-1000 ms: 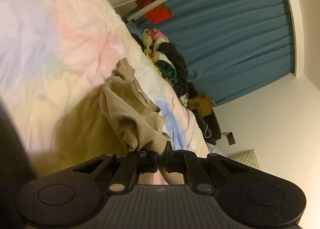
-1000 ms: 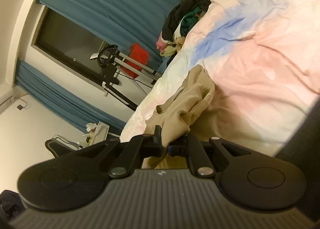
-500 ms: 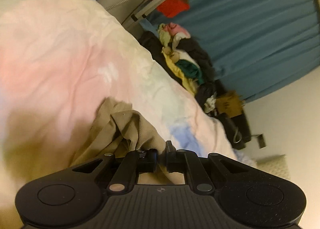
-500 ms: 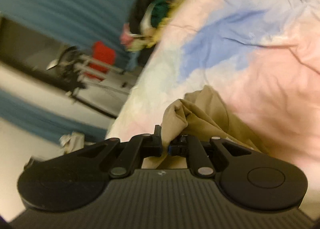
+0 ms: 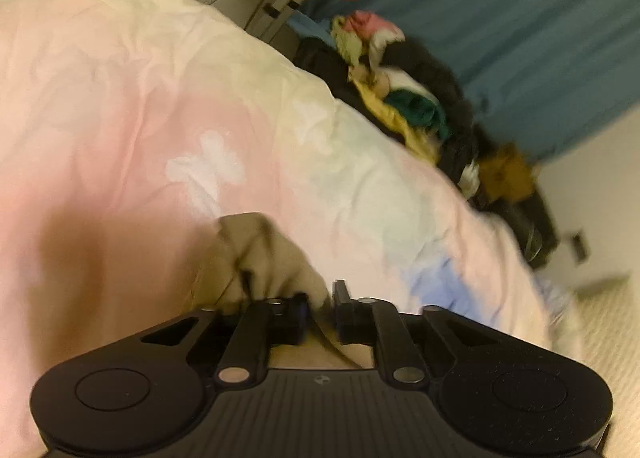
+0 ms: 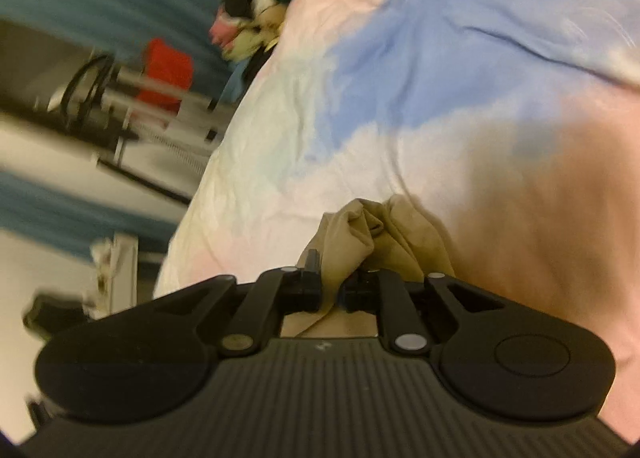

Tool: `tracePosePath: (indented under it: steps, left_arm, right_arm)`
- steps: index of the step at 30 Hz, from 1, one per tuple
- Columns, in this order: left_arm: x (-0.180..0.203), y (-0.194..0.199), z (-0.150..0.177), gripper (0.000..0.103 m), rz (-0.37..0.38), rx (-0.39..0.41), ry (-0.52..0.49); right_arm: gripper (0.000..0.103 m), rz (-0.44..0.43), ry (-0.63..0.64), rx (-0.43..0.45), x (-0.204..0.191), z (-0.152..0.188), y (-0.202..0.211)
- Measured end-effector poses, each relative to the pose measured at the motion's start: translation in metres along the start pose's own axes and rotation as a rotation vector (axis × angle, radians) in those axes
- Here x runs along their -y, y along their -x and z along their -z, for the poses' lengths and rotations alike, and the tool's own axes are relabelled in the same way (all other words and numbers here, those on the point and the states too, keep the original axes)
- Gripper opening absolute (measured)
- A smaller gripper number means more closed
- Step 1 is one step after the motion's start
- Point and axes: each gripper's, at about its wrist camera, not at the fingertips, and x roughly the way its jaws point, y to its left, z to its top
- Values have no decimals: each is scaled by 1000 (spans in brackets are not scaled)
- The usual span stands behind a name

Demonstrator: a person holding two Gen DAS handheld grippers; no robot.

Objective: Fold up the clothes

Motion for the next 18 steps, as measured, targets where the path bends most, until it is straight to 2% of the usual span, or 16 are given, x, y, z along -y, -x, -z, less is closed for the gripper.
tracePosePath:
  steps: [1, 2, 3, 4, 6, 7, 9, 11, 12, 15, 18]
  left_arm:
    - [6, 3, 1, 51, -3, 5, -51]
    - [13, 8, 5, 72, 6, 19, -101]
    - [19, 13, 9, 81, 9, 34, -139]
    - [26, 18, 15, 89, 1, 52, -187]
    - [37, 26, 27, 89, -8, 83, -276]
    - [42, 29, 33, 89, -9, 97, -318]
    - [48, 28, 40, 89, -17, 118, -385]
    - [51, 17, 44, 89, -48, 127, -446]
    - [50, 10, 45, 89, -73, 127, -465]
    - [37, -13, 40, 88, -93, 104, -437]
    - [25, -35, 36, 88, -112, 81, -408]
  right_arm:
    - [39, -9, 45, -4, -5, 1, 2]
    - [53, -21, 90, -7, -10, 1, 5]
    - [84, -55, 143, 1, -18, 6, 13]
    - [90, -93, 179, 9, -26, 10, 20]
    - [89, -159, 258, 45, -40, 19, 33]
    - [89, -156, 298, 72, -45, 24, 37]
    - [90, -107, 388, 99, -52, 33, 34]
    - [86, -79, 463, 79, -54, 36, 18]
    - [78, -52, 475, 77, -51, 35, 8]
    - [65, 23, 537, 65, -46, 31, -20]
    - [56, 48, 534, 35, -37, 28, -39]
